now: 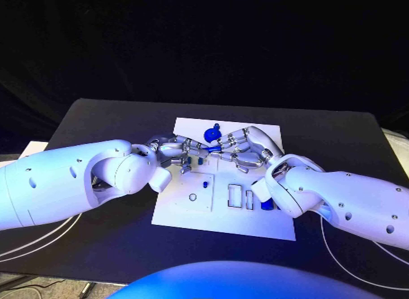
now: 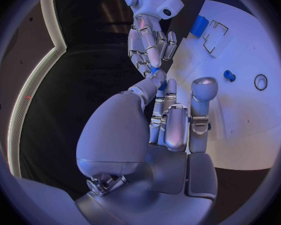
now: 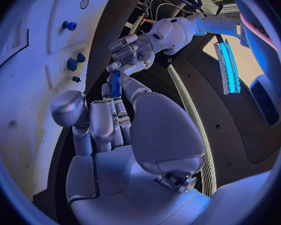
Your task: Assemble the parts on the task board
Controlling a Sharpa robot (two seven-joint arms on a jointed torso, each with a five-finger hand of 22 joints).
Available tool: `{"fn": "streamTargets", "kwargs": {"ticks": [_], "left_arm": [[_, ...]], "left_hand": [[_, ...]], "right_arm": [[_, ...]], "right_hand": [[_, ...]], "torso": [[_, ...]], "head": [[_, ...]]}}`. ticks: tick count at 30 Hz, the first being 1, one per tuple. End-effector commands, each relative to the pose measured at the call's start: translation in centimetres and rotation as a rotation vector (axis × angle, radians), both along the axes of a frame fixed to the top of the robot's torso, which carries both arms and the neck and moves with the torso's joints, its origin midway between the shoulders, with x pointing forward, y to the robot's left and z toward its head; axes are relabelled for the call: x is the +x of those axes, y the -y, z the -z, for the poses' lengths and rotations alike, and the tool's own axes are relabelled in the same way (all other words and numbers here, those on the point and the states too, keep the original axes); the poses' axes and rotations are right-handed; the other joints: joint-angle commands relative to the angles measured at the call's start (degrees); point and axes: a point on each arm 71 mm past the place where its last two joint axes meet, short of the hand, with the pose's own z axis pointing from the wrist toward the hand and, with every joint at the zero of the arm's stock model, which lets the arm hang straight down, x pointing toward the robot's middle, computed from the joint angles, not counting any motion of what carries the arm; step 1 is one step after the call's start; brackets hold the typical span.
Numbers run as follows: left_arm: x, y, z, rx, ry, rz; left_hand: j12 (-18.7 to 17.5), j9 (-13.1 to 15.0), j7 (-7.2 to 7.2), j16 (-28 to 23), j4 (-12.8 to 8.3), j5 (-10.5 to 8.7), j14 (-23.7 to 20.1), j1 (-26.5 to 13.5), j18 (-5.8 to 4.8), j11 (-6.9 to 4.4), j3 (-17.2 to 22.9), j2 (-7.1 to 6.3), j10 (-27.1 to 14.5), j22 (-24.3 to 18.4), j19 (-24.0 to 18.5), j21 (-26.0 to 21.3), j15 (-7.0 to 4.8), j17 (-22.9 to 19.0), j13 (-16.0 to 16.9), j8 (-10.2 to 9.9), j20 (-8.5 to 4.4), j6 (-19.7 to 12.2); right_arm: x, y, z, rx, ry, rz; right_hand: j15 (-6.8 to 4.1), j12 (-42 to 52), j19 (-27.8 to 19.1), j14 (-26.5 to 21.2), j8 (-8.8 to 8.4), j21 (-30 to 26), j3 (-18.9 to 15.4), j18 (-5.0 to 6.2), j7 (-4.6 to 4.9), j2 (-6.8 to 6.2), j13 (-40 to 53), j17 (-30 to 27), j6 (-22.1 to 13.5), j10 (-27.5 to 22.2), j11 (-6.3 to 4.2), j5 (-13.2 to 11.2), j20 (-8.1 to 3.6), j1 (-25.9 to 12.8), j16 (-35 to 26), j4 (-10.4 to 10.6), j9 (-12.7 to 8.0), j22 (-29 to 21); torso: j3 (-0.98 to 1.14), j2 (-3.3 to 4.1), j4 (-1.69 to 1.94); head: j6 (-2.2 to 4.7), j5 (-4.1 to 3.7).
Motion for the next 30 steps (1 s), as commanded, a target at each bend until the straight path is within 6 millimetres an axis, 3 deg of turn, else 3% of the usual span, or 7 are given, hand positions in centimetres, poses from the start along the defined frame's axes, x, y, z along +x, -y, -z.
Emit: {"fn": "streamTargets", "kwargs": {"ticks": [1, 5, 8, 12, 21, 30], "left_arm": [[-0.11, 0.33, -0.04, -0.022, -0.002, 0.002], [-0.13, 0.39, -0.05, -0.024, -0.003, 0.004], [-0.14, 0.41, -0.06, -0.025, -0.003, 0.004], [-0.14, 0.43, -0.07, -0.027, -0.003, 0.003], [-0.1, 0.38, -0.06, -0.029, -0.004, 0.0], [-0.26, 0.51, 0.1, -0.027, -0.032, 0.018]], "left_hand": [[0.2, 0.5, -1.48, -0.3, 0.2, 0.11, -0.2, 0.1, 0.07, -2.17, 0.7, 0.62, 2.4, 0.0, 0.1, -0.1, -0.41, -0.1, 0.1, 0.2, -0.34, 2.8], [0.2, 0.5, -1.49, -0.3, 0.2, 0.11, -0.2, 0.1, 0.07, -2.17, 0.7, 0.62, 2.4, -0.1, 0.1, -0.1, -0.42, -0.1, 0.1, 0.1, -0.34, 2.8], [0.2, 0.5, -1.49, -0.3, 0.2, 0.11, -0.2, 0.1, 0.07, -2.17, 0.7, 0.62, 2.4, -0.1, 0.1, -0.1, -0.42, -0.1, 0.1, 0.1, -0.34, 2.8], [0.2, 0.5, -1.49, -0.3, 0.2, 0.11, -0.2, 0.1, 0.07, -2.17, 0.7, 0.62, 2.4, -0.1, 0.1, -0.1, -0.42, -0.1, 0.1, 0.1, -0.34, 2.8], [0.2, 0.5, -1.49, -0.3, 0.1, 0.11, -0.2, 0.0, 0.09, -2.18, 0.8, 0.61, 2.4, -0.1, 0.1, -0.2, -0.42, -0.1, 0.1, 0.1, -0.35, 2.8], [-0.2, 0.5, -1.05, -0.7, 0.1, 0.08, -0.4, -0.8, 0.17, -1.8, 1.0, 0.11, 1.4, -0.5, -0.2, -1.3, -0.2, -0.8, -0.1, -0.2, -0.26, 2.4]], "right_arm": [[-0.21, -0.46, -0.22, 0.025, 0.013, -0.023], [-0.24, -0.61, -0.2, 0.024, 0.009, -0.031], [-0.26, -0.68, -0.17, 0.017, 0.007, -0.037], [-0.29, -0.72, -0.13, 0.008, 0.008, -0.041], [-0.41, -0.75, -0.19, 0.015, 0.008, -0.044], [-0.52, -0.81, -0.32, 0.035, 0.0, -0.039]], "right_hand": [[0.11, 0.3, 0.0, 1.2, 0.28, 0.4, 0.7, -0.86, -0.14, 0.91, 0.1, 0.1, 0.7, 0.8, -0.22, -0.5, 0.14, 0.4, 0.4, -0.1, 0.1, 0.1], [-0.27, 0.5, 0.1, 1.3, 0.54, 0.7, 2.5, -0.9, -0.48, 2.01, 0.1, 0.5, 2.0, 2.3, -0.62, -2.2, -0.14, 1.4, 0.7, -0.8, 0.3, 0.5], [-0.81, 0.8, 0.4, 1.4, 1.02, 1.3, 5.1, -0.99, -0.94, 3.27, 0.3, 1.0, 3.6, 4.5, -1.25, -3.7, -0.62, 3.4, 1.2, -2.5, 0.6, 1.1], [-1.12, 0.9, 0.6, 1.4, 1.14, 1.9, 7.9, -1.14, -1.06, 3.96, 0.4, 1.5, 4.7, 6.3, -1.6, -4.4, -1.02, 4.9, 1.6, -4.7, 0.9, 1.8], [-1.21, 0.3, 0.7, 1.5, 0.79, 2.7, 11.2, -1.3, -1.13, 3.81, 0.5, 2.1, 5.4, 7.8, -1.77, -5.3, -1.17, 3.7, 2.0, -6.8, 1.2, 2.7], [-1.27, 0.3, 0.8, 1.6, 0.69, 3.2, 12.2, -1.39, -1.22, 3.7, 0.5, 2.5, 5.7, 8.4, -1.89, -5.4, -1.23, 3.0, 2.4, -7.4, 1.3, 3.3]], "torso": [[-0.01, 0.0, 0.02], [-0.03, 0.01, -0.01], [-0.05, 0.01, -0.03], [-0.03, -0.02, -0.02], [0.0, -0.03, 0.0], [-0.01, 0.04, 0.02]], "head": [[-0.04, 0.03], [-0.07, 0.0], [-0.1, 0.01], [-0.14, 0.0], [-0.2, 0.06], [-0.27, 0.04]]}}
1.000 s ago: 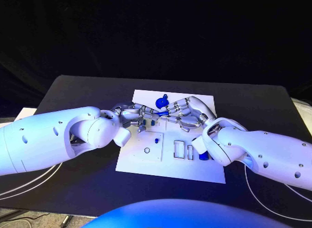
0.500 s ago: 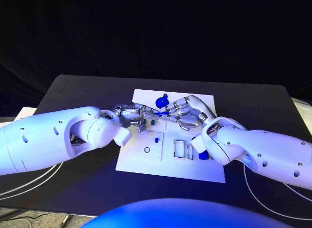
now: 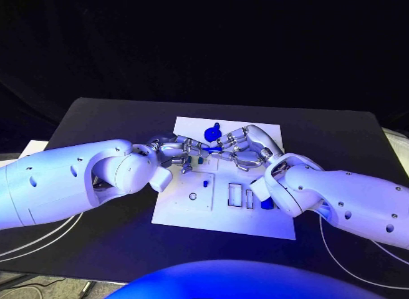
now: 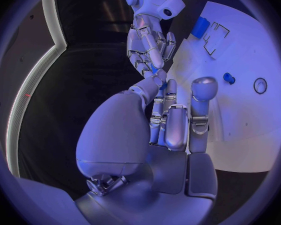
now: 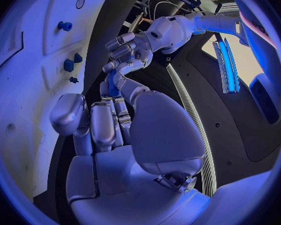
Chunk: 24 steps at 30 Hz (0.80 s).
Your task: Assemble the parts on the task board
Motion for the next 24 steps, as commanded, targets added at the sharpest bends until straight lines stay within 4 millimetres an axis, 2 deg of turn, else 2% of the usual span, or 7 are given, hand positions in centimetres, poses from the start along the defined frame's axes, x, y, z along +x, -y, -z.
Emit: {"fn": "streamTargets", "kwargs": {"ticks": [1, 5, 8, 14, 18, 24], "left_arm": [[-0.2, 0.4, 0.0, -0.016, -0.017, 0.023], [-0.2, 0.4, 0.0, -0.013, -0.022, 0.025], [-0.2, 0.3, 0.0, -0.011, -0.023, 0.023], [0.0, -0.2, 0.1, -0.011, -0.019, 0.017], [0.2, -1.1, -0.1, -0.012, 0.006, -0.005], [0.6, -3.5, -0.2, -0.022, 0.041, -0.049]], "left_hand": [[-0.3, 0.4, 0.07, -0.7, 0.6, 0.31, -0.5, -1.7, 0.2, -1.34, 0.3, -0.24, 0.6, -0.5, -0.3, -1.2, 0.23, -1.0, -0.3, -0.6, -0.13, 0.9], [-0.2, 0.1, 0.37, -1.1, 0.7, 0.29, -0.8, -2.5, 0.24, -1.0, -0.1, -0.84, -0.5, -0.8, -0.6, -2.0, 0.55, -1.6, -0.5, -1.3, 0.09, 0.0], [-0.2, -0.4, 1.06, -1.2, 0.9, 0.28, -0.9, -3.5, 0.28, -0.47, -0.6, -1.66, -1.6, -1.2, -0.8, -2.9, 0.92, -1.7, -0.7, -2.7, 0.3, -2.1], [-0.2, -2.0, 3.14, -1.8, 1.2, 0.29, -1.6, -5.6, 0.27, 1.65, -1.4, -3.84, -6.9, -2.6, -1.8, -6.2, 2.63, -2.7, -1.3, -6.6, 1.35, -8.5], [0.0, -1.9, 3.6, -2.5, 1.1, 0.67, -2.4, -6.1, 0.57, 2.22, -1.8, -4.58, -9.0, -3.9, -2.6, -9.0, 3.22, -4.0, -1.2, -6.7, 1.83, -8.9], [0.3, -1.8, 3.83, -4.1, 1.2, 0.98, -4.1, -6.7, 1.24, 2.62, -2.9, -5.19, -11.0, -5.9, -4.2, -13.4, 3.65, -6.8, -1.1, -6.5, 2.42, -8.6]], "right_arm": [[-0.4, -0.6, -0.2, 0.021, 0.003, -0.035], [-0.5, -0.5, -0.2, 0.023, 0.002, -0.033], [-0.4, -0.4, -0.2, 0.022, 0.002, -0.032], [-0.3, 0.0, -0.2, 0.0, 0.013, -0.025], [0.0, 0.5, -0.4, -0.027, 0.026, -0.014], [0.4, 1.2, -0.8, -0.098, 0.05, -0.011]], "right_hand": [[-0.27, -0.2, 0.0, 1.6, -0.21, 0.4, 2.8, -0.54, 0.08, 1.15, 0.1, 0.2, 0.5, 3.6, -3.07, 0.0, -0.41, -0.1, 0.4, -2.2, 0.1, 0.2], [-0.3, -0.2, 0.1, 1.6, -0.21, 0.6, 3.1, -0.57, 0.04, 1.15, 0.1, 0.3, 0.6, 3.8, -3.11, 0.0, -0.43, -0.3, 0.4, -2.4, 0.1, 0.4], [-0.32, -0.2, 0.1, 1.7, -0.22, 0.7, 3.2, -0.61, 0.01, 1.12, 0.1, 0.5, 0.7, 3.9, -3.14, 0.0, -0.45, -0.5, 0.6, -2.4, 0.2, 0.6], [-0.35, -0.2, 0.2, 1.7, -0.22, 0.9, 3.4, -0.63, -0.04, 1.09, 0.1, 0.6, 0.8, 4.1, -3.19, 0.0, -0.47, -0.7, 0.7, -2.6, 0.2, 0.7], [-0.41, -0.3, 0.2, 1.8, -0.29, 1.1, 4.0, -0.67, -0.12, 1.14, 0.1, 0.9, 0.9, 4.2, -3.25, 0.3, -0.53, -0.9, 0.9, -3.0, 0.3, 1.0], [-0.42, -0.3, 0.2, 1.8, -0.4, 1.2, 4.5, -0.67, -0.11, 1.04, 0.1, 0.9, 0.9, 4.3, -3.25, 0.5, -0.56, -1.0, 1.0, -3.4, 0.3, 1.0]], "torso": [[-0.01, 0.06, 0.02], [-0.03, 0.01, 0.02], [-0.02, 0.01, 0.02], [-0.07, -0.02, 0.03], [-0.06, -0.01, -0.02], [-0.05, -0.08, 0.06]], "head": [[-0.06, -0.03], [-0.16, 0.01], [-0.25, 0.04], [-0.36, 0.09], [-0.51, 0.11], [-0.68, 0.16]]}}
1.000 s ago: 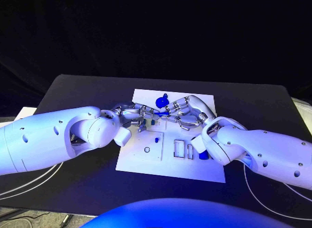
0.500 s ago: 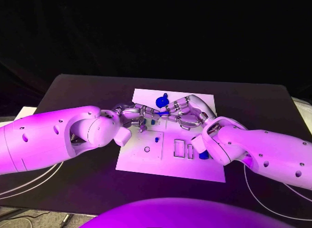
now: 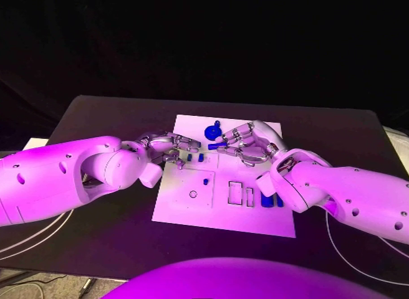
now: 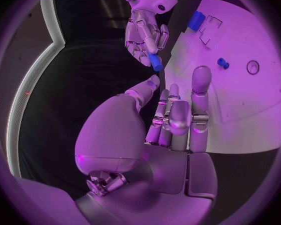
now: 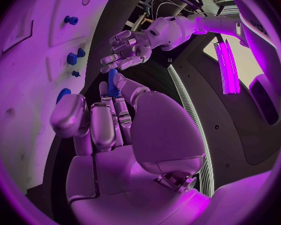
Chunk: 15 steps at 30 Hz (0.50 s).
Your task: Assemble the parts on the task board
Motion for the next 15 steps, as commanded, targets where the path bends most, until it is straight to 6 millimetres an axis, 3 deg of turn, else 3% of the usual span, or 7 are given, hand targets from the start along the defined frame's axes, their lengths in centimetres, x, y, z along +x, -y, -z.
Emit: {"fn": "streamTargets", "kwargs": {"ticks": [1, 5, 15], "left_arm": [[0.4, -0.9, -0.4, -0.049, 0.049, -0.011], [1.1, -2.7, -0.8, -0.108, 0.088, -0.079], [2.2, -4.2, -2.1, -0.209, 0.186, -0.164]], "left_hand": [[0.5, 0.1, 0.47, -0.4, 0.0, 0.2, -0.5, -0.1, 1.2, -0.07, -0.4, -0.28, -0.6, -0.4, -0.5, -0.9, 0.02, -0.7, 0.1, 0.2, 0.08, 0.3], [0.8, 0.2, 0.6, -0.7, 0.1, 0.23, -0.9, 0.0, 1.34, -0.01, -0.6, 0.21, -0.6, -0.6, -0.7, -1.1, 0.08, -1.4, 0.2, 0.7, 0.28, 1.1], [2.6, 0.2, 0.07, -1.7, 0.7, 0.18, -2.2, -0.6, 2.05, -0.51, -1.8, 0.76, 0.6, -1.6, -1.5, -3.1, -0.17, -3.6, 0.6, 1.3, 0.6, 2.6]], "right_arm": [[0.0, 0.0, -0.3, -0.081, 0.029, -0.03], [0.0, -0.1, -1.0, -0.171, 0.075, -0.067], [-1.5, -3.2, -2.8, -0.485, 0.285, -0.245]], "right_hand": [[-0.34, 0.1, 0.0, 1.9, -0.06, 0.3, 3.4, -0.67, 0.04, 0.39, 0.1, 0.1, 0.4, 4.0, -3.56, 0.4, -0.35, -0.3, 0.3, -2.7, 0.0, 0.1], [-0.33, 0.1, 0.0, 1.9, -0.11, 0.4, 3.7, -0.69, 0.08, 0.27, 0.0, 0.2, 0.5, 4.1, -3.55, 0.3, -0.36, -0.6, 0.4, -2.9, 0.1, 0.2], [-0.34, 0.1, 0.2, 1.9, -0.09, 0.9, 3.9, -0.82, 0.01, 0.01, 0.1, 0.6, 0.8, 4.2, -3.59, -0.2, -0.35, -1.1, 0.7, -3.2, 0.2, 0.9]], "torso": [[-0.01, -0.08, 0.1], [-0.08, -0.08, 0.09], [-0.03, -0.01, -0.04]], "head": [[-0.19, 0.17], [-0.19, 0.41], [-0.19, 2.53]]}}
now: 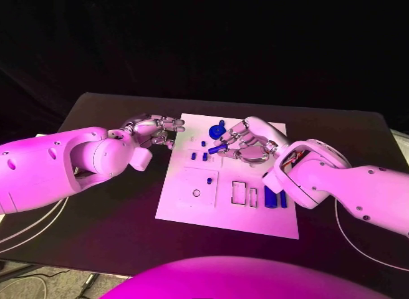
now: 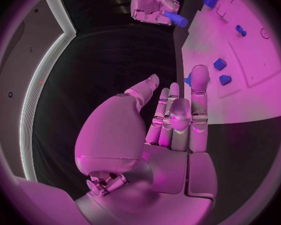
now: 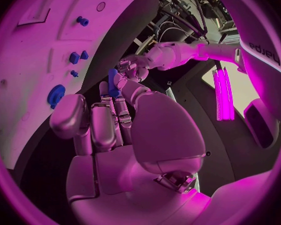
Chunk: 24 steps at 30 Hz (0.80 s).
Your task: Assemble the parts on the task board
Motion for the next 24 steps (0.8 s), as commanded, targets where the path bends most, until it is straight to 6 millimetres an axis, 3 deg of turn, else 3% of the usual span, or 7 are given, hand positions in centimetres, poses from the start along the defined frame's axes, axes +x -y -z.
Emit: {"fn": "streamTargets", "kwargs": {"ticks": [1, 12, 17, 24], "left_arm": [[0.3, 0.3, -0.9, -0.105, 0.076, -0.021], [0.5, 0.7, -1.6, -0.14, 0.104, -0.062], [0.4, 1.1, -1.7, -0.147, 0.106, -0.057], [0.3, 1.8, -1.9, -0.157, 0.106, -0.042]], "left_hand": [[0.6, 0.0, -0.04, -0.6, 0.2, 0.08, -0.8, -0.5, 1.26, -0.02, -0.7, 0.04, 0.5, -0.4, -0.6, -0.7, -0.12, -0.8, 0.1, 0.2, 0.0, 0.5], [2.4, -0.1, -0.57, -0.8, 0.5, 0.12, -1.3, -0.5, 1.66, -0.65, -1.6, 0.73, 2.0, -1.1, -1.1, -2.0, -0.54, -1.5, 0.6, 0.4, -0.05, 1.2], [2.7, -0.1, -0.67, -0.9, 0.5, 0.14, -1.4, -0.3, 1.71, -0.75, -1.7, 0.91, 2.1, -1.1, -1.2, -2.1, -0.61, -1.7, 0.6, 0.4, -0.1, 1.4], [2.8, 0.0, -0.7, -0.9, 0.5, 0.13, -1.5, -0.2, 1.74, -0.78, -1.7, 0.96, 2.1, -1.2, -1.2, -2.3, -0.63, -1.8, 0.6, 0.4, -0.11, 1.5]], "right_arm": [[-1.0, -1.7, 0.0, -0.273, 0.15, -0.117], [-3.0, -6.1, 0.3, -0.54, 0.305, -0.264], [-3.5, -7.6, 0.7, -0.605, 0.34, -0.297], [-3.6, -8.5, 1.4, -0.667, 0.348, -0.302]], "right_hand": [[-0.34, 0.1, 0.2, 1.9, 0.13, 0.4, 3.9, -0.83, 0.0, -0.07, 0.0, 0.2, 0.4, 4.1, -3.68, -0.5, -0.36, -0.5, 0.4, -3.2, 0.2, 0.3], [-0.37, 0.1, 0.2, 1.9, 0.01, 0.9, 4.5, -0.9, -0.06, -0.42, 0.0, 0.4, 0.7, 4.3, -3.73, 0.2, -0.38, -1.4, 0.7, -3.4, 0.4, 0.8], [-0.38, 0.1, 0.2, 1.9, 0.01, 0.9, 4.5, -0.91, -0.08, -0.49, 0.0, 0.5, 0.8, 4.3, -3.75, 0.0, -0.37, -1.6, 0.7, -3.4, 0.4, 0.8], [-0.39, 0.1, 0.2, 1.9, 0.01, 1.0, 4.5, -0.93, -0.11, -0.55, 0.0, 0.4, 0.8, 4.4, -3.77, -0.2, -0.37, -1.8, 0.7, -3.3, 0.4, 0.9]], "torso": [[-0.01, 0.08, -0.01], [0.03, 0.07, 0.12], [0.01, 0.14, -0.02], [0.01, 0.16, 0.1]], "head": [[0.0, 1.12], [0.0, 3.92], [0.0, 4.57], [0.0, 4.88]]}}
